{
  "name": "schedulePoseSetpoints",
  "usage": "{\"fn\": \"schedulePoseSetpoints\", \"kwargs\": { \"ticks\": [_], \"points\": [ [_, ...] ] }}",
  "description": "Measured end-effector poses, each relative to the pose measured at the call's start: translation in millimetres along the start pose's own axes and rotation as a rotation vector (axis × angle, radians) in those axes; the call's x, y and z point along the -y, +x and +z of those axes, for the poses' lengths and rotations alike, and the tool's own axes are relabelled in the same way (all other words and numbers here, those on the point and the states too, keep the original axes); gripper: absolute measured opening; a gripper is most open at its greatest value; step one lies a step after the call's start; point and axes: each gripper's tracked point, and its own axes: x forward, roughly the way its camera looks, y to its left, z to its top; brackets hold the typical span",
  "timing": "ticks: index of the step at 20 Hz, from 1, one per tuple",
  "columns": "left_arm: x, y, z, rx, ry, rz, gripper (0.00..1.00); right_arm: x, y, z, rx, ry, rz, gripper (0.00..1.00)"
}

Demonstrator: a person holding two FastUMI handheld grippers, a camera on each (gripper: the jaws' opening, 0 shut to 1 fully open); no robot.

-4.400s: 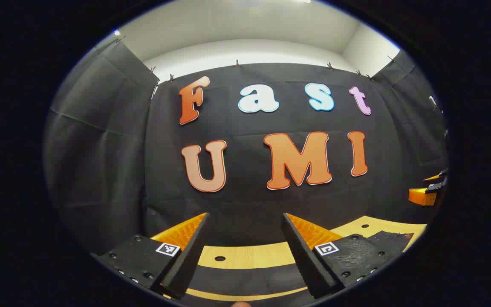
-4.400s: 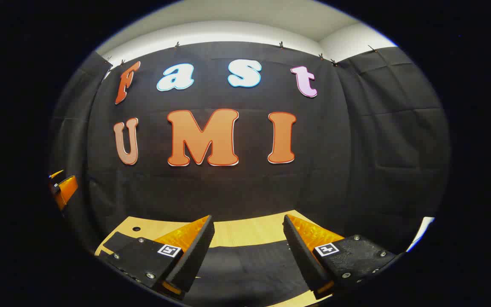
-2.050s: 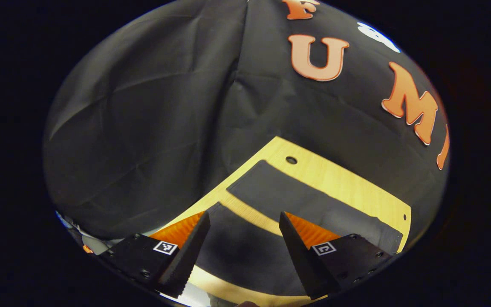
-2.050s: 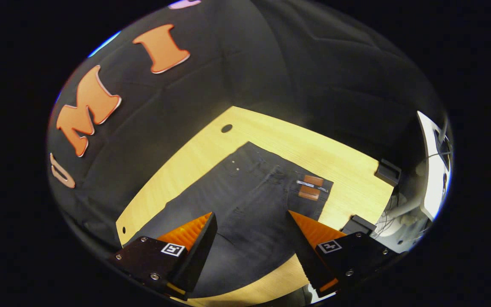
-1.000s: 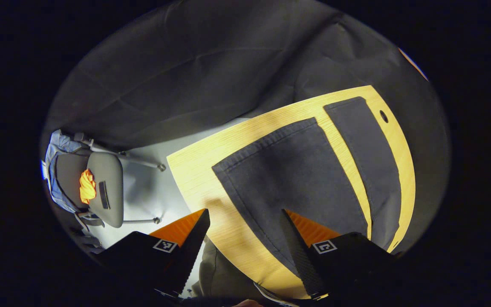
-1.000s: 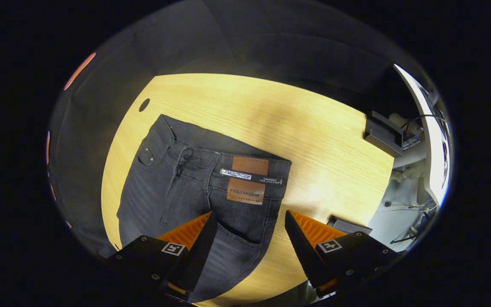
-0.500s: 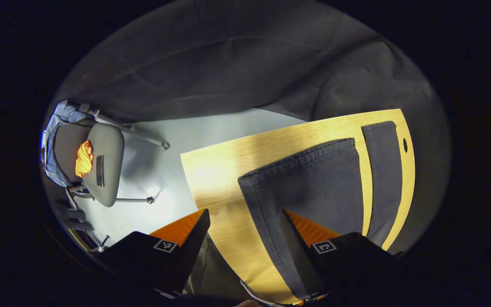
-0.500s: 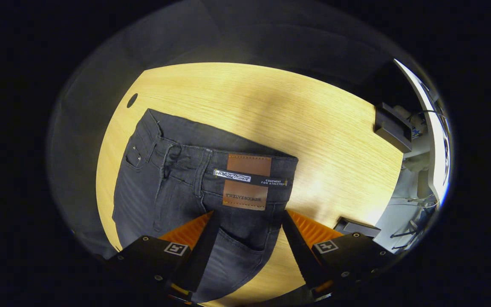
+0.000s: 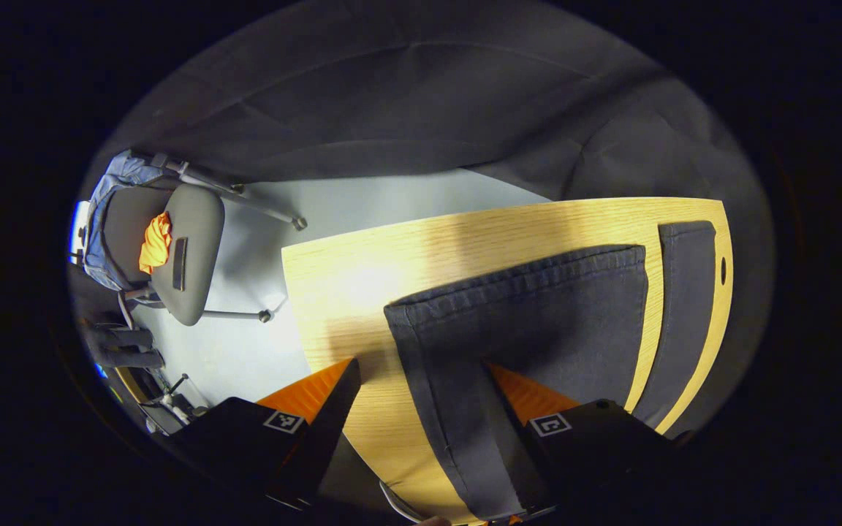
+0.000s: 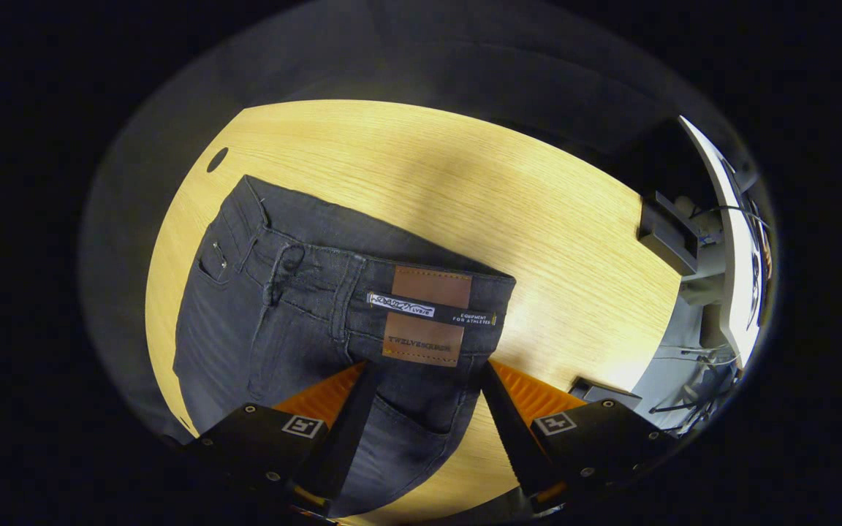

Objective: Grasp the waist and the cuffs of the jeans and fold them to make the two legs overlap; first hold the waist and fold one-third of the jeans toward the cuffs, then hold the cuffs and fold the remaining one-third in the same direction to finish folding.

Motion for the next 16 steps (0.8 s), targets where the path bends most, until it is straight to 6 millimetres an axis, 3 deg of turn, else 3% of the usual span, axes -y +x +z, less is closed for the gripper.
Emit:
{"fn": "schedulePoseSetpoints", "kwargs": {
  "ticks": [2, 3, 4, 6, 7, 8, 10, 11, 12, 13, 14, 15, 16],
  "points": [
    [1.5, -1.6, 0.4, 0.007, 0.017, -0.001, 0.96, 2.1, -0.1, -4.5, -0.001, -0.106, -0.038, 0.87],
    [1.0, -1.6, 2.0, 0.017, 0.031, 0.000, 0.95, 1.7, 0.8, -3.8, 0.006, -0.117, -0.040, 0.78],
    [2.1, -4.1, 3.2, 0.032, 0.053, -0.006, 0.92, 0.4, 1.2, -4.0, 0.002, -0.109, -0.036, 0.84],
    [5.7, -3.1, 5.0, 0.098, 0.111, -0.012, 0.87, 7.0, 0.9, -1.8, -0.001, -0.100, -0.018, 0.80],
    [11.5, -4.2, 5.4, 0.123, 0.148, -0.019, 0.76, 7.6, 0.4, -0.7, -0.001, -0.096, 0.012, 0.65],
    [18.6, -7.1, 9.1, 0.167, 0.186, -0.035, 0.65, 9.5, 0.9, 0.0, -0.005, -0.089, 0.054, 0.63],
    [24.8, -5.8, 7.7, 0.187, 0.194, -0.061, 0.27, 5.2, 0.5, 0.3, -0.011, 0.041, 0.180, 0.43],
    [24.2, -6.3, 7.1, 0.179, 0.200, -0.064, 0.19, -1.6, 1.9, 0.8, -0.014, 0.133, 0.246, 0.22],
    [25.3, -6.1, 8.2, 0.193, 0.213, -0.088, 0.11, -3.7, -0.5, 2.5, -0.025, 0.168, 0.308, 0.22],
    [27.5, -7.8, 13.3, 0.205, 0.207, -0.115, 0.11, -2.5, 0.7, 0.7, -0.033, 0.193, 0.352, 0.22],
    [29.4, -6.5, 10.3, 0.191, 0.210, -0.137, 0.01, -2.6, 3.0, -1.8, -0.035, 0.256, 0.380, 0.22],
    [32.0, -8.7, 12.4, 0.196, 0.216, -0.183, 0.01, -4.0, -2.6, -2.3, -0.046, 0.278, 0.395, 0.10],
    [30.2, -9.5, 12.2, 0.191, 0.216, -0.213, 0.01, -2.6, -2.8, -5.7, -0.050, 0.285, 0.401, 0.10]
  ]
}}
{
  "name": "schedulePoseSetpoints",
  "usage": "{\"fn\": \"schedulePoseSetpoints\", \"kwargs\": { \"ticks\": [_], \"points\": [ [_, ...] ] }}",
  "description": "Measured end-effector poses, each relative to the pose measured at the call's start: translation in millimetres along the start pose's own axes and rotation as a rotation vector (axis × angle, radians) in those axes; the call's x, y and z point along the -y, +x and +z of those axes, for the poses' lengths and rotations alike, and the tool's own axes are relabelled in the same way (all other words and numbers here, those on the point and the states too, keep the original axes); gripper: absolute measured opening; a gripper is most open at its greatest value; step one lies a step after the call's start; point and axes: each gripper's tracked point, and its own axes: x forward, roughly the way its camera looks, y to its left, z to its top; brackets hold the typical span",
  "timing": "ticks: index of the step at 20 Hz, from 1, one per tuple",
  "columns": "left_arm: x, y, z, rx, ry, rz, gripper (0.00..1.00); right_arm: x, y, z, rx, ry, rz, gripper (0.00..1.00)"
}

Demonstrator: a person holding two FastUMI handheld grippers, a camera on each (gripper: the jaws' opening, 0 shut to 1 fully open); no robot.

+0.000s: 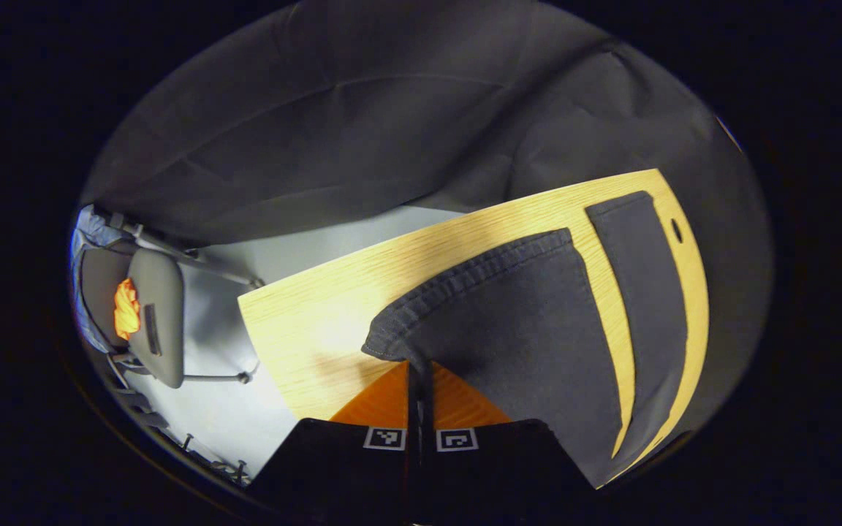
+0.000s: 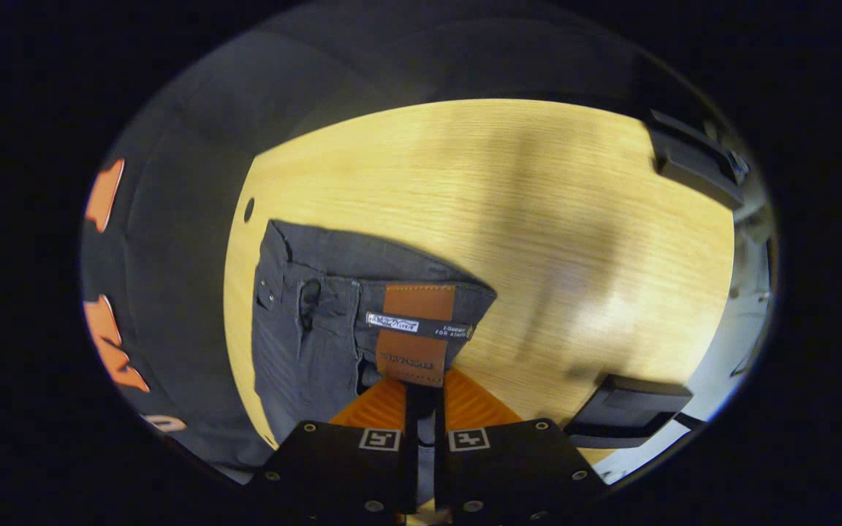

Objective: Grasp the waist and the cuffs of the jeans and fold them to make the two legs overlap; first hold the waist and fold one-third of the jeans toward the cuffs, then hold the cuffs and fold the remaining one-third in the same direction to finish folding.

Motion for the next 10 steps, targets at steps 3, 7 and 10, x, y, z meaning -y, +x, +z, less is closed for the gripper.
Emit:
{"fn": "schedulePoseSetpoints", "kwargs": {
  "ticks": [3, 7, 10],
  "points": [
    [6.7, -15.9, 6.6, 0.032, 0.014, -0.093, 0.01, -21.8, -12.4, -4.1, -0.009, 0.000, 0.076, 0.10],
    [26.3, -34.3, 17.8, 0.065, 0.142, -0.190, 0.00, -42.3, -25.5, -8.8, 0.000, -0.024, 0.095, 0.10],
    [42.5, -46.7, 29.2, 0.074, 0.184, -0.270, 0.01, -59.7, -40.2, -19.2, -0.009, -0.014, 0.147, 0.10]
  ]
}}
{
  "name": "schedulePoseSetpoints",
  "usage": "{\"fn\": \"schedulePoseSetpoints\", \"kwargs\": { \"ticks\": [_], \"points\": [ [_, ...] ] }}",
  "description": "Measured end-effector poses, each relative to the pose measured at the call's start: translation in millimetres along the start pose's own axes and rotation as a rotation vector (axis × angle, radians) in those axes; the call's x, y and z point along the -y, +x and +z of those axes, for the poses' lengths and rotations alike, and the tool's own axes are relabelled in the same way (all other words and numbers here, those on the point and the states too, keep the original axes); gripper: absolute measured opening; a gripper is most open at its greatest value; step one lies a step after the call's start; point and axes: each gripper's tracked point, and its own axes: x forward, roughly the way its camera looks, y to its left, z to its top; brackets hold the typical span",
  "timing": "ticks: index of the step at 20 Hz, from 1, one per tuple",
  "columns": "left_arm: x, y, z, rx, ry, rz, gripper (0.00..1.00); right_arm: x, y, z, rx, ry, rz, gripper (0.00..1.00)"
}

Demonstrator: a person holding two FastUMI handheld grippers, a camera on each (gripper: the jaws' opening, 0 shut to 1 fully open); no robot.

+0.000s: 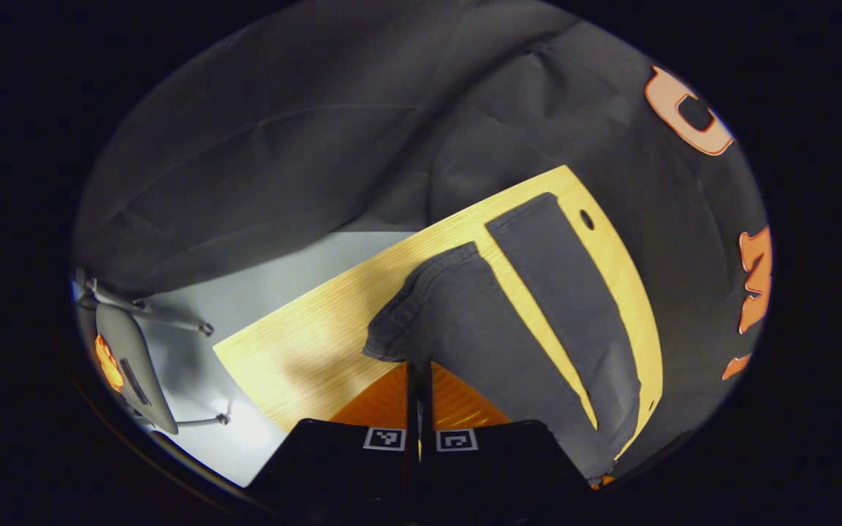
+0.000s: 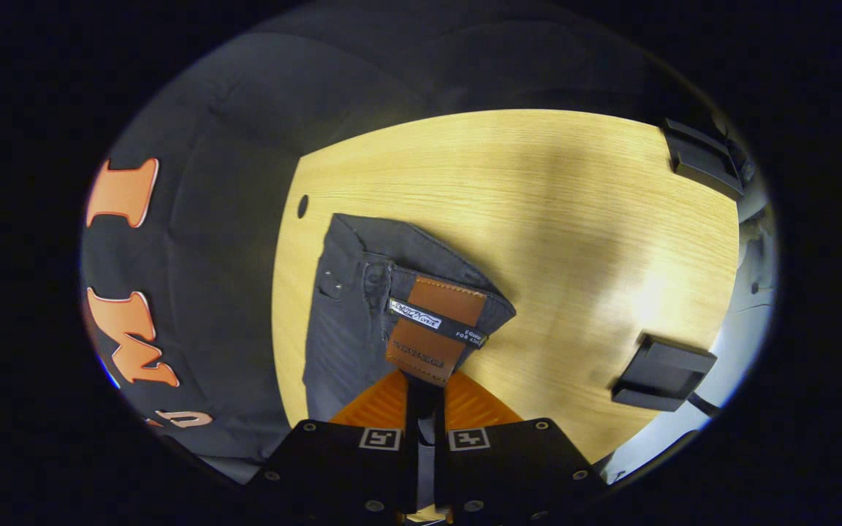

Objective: Grasp the waist and the cuffs of the jeans and fold them to make the two legs overlap; first hold the waist and fold one-third of the jeans toward the cuffs, then hold the cuffs and fold the remaining one-third in the same direction to finish folding.

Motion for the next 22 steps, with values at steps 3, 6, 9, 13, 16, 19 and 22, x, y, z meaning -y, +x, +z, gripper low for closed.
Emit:
{"fn": "schedulePoseSetpoints", "kwargs": {
  "ticks": [3, 6, 9, 13, 16, 19, 22],
  "points": [
    [6.2, -4.2, 14.7, -0.002, 0.002, -0.043, 0.01, -9.2, -12.1, -8.2, 0.001, 0.028, 0.002, 0.10],
    [23.0, -10.0, 28.7, -0.004, 0.049, -0.101, 0.01, -16.4, -24.8, -12.1, 0.046, 0.022, 0.005, 0.10],
    [42.2, -17.4, 51.2, -0.003, 0.064, -0.156, 0.01, -29.0, -35.7, -12.5, 0.070, 0.063, 0.000, 0.10],
    [60.8, -19.7, 71.2, -0.038, 0.115, -0.184, 0.01, -42.2, -40.8, -16.6, 0.074, 0.134, -0.040, 0.10],
    [76.3, -11.6, 86.1, -0.035, 0.143, -0.178, 0.01, -44.7, -39.5, -17.4, 0.048, 0.141, -0.084, 0.10],
    [95.0, -7.3, 93.3, -0.030, 0.185, -0.145, 0.01, -46.5, -32.2, -11.9, -0.005, 0.167, -0.111, 0.10],
    [116.5, -3.7, 108.8, -0.019, 0.245, -0.107, 0.01, -56.9, -22.9, -1.9, -0.050, 0.213, -0.097, 0.10]
  ]
}}
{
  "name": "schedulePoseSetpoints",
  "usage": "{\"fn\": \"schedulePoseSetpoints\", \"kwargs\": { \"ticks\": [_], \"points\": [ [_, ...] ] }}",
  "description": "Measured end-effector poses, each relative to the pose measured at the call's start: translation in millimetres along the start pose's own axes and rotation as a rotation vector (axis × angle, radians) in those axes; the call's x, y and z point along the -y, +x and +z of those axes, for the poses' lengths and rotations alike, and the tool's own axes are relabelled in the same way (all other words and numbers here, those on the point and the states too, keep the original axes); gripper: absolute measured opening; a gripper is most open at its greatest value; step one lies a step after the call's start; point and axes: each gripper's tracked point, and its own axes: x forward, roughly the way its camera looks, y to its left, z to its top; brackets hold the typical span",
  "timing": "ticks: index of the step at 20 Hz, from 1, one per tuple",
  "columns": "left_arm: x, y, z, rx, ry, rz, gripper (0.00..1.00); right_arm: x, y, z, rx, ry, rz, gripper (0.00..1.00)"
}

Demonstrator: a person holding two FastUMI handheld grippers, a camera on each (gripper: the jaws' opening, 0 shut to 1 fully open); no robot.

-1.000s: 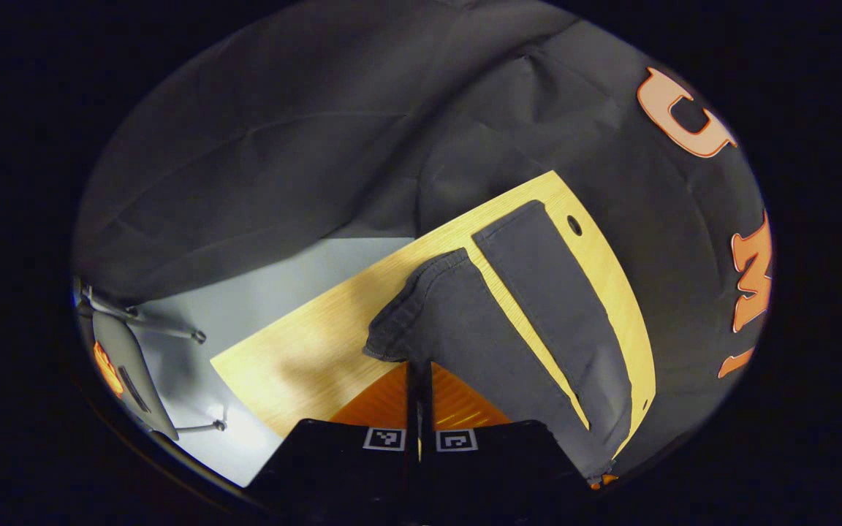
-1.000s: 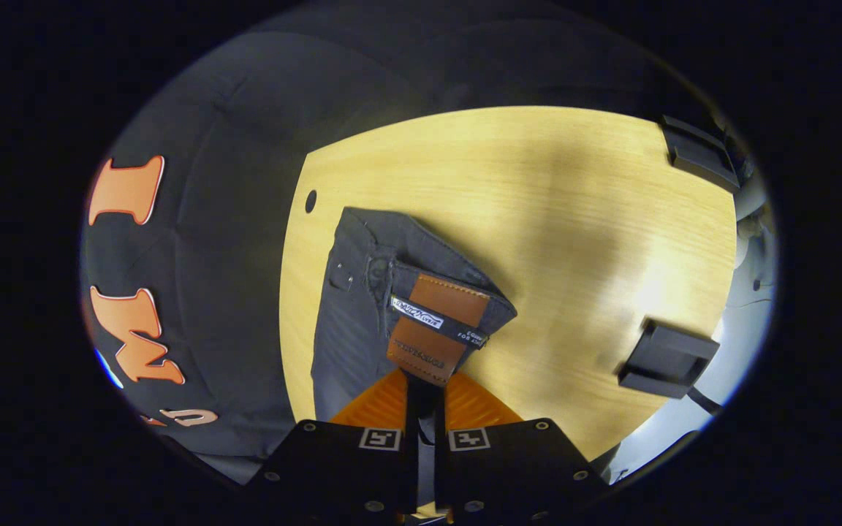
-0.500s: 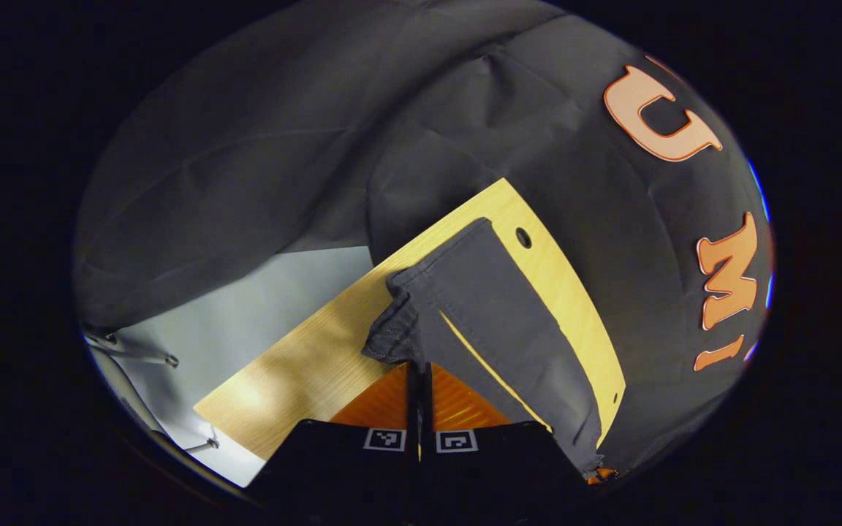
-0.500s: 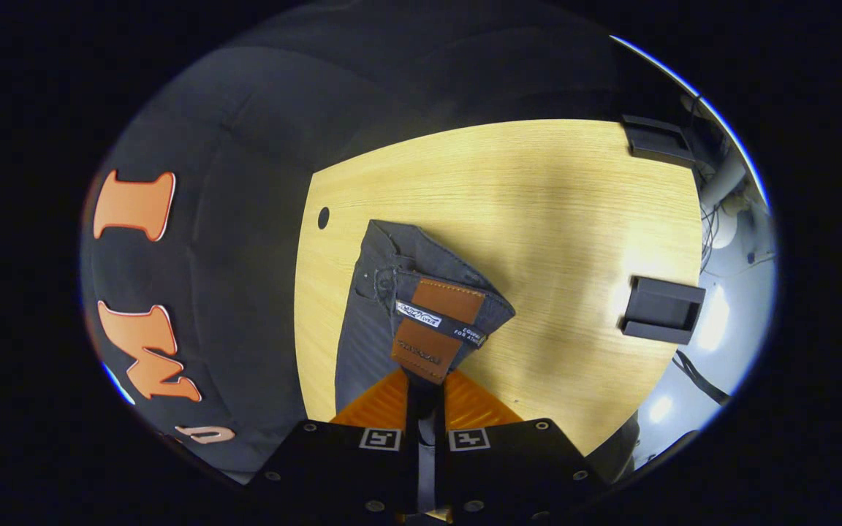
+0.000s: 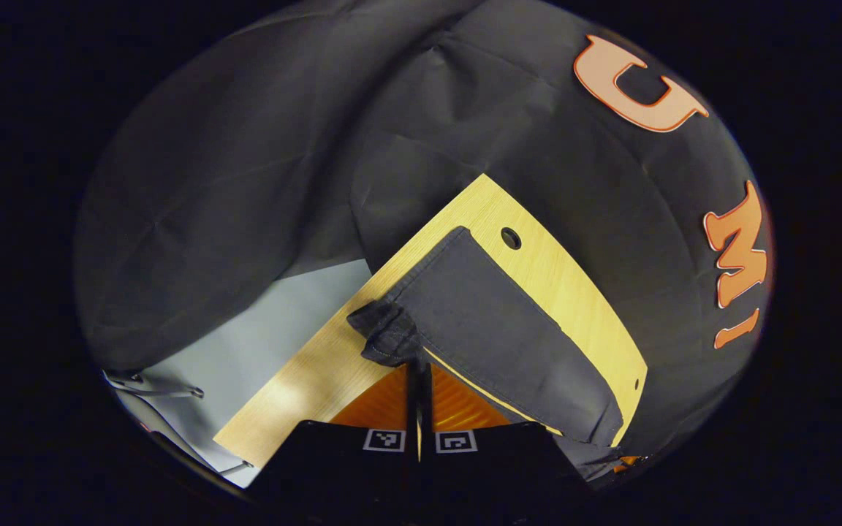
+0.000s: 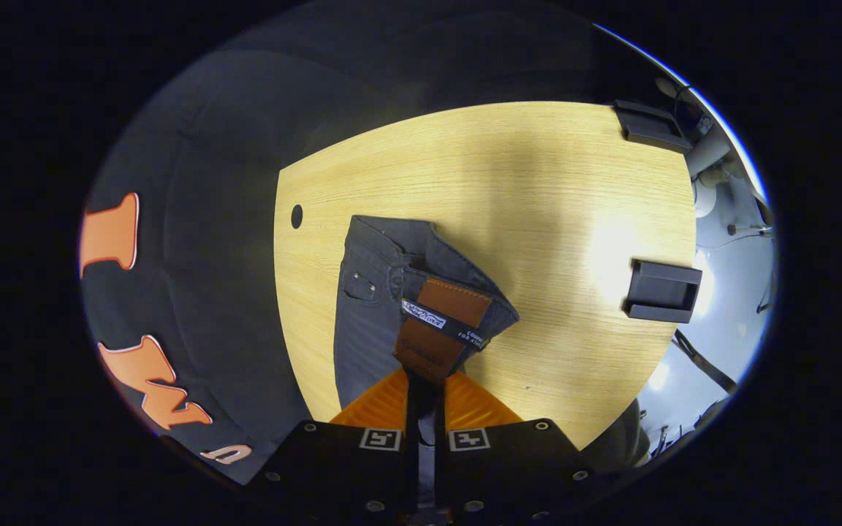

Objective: Grasp the waist and the cuffs of the jeans and fold them to make the two legs overlap; first hold the waist and fold one-third of the jeans toward the cuffs, then hold the cuffs and fold the remaining one-third in the same direction to finish folding.

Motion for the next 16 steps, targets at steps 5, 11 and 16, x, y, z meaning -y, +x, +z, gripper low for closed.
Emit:
{"fn": "schedulePoseSetpoints", "kwargs": {
  "ticks": [5, 11, 16],
  "points": [
    [29.3, 26.6, 33.4, -0.006, 0.058, 0.064, 0.01, -33.5, 18.8, 12.6, -0.059, 0.039, 0.024, 0.10],
    [61.4, 72.3, 48.2, -0.016, 0.122, 0.121, 0.01, -66.9, 48.2, 21.8, -0.097, 0.045, 0.036, 0.10],
    [63.0, 93.2, 88.2, 0.047, 0.109, 0.159, 0.01, -90.1, 70.9, 32.1, -0.111, 0.067, 0.030, 0.10]
  ]
}}
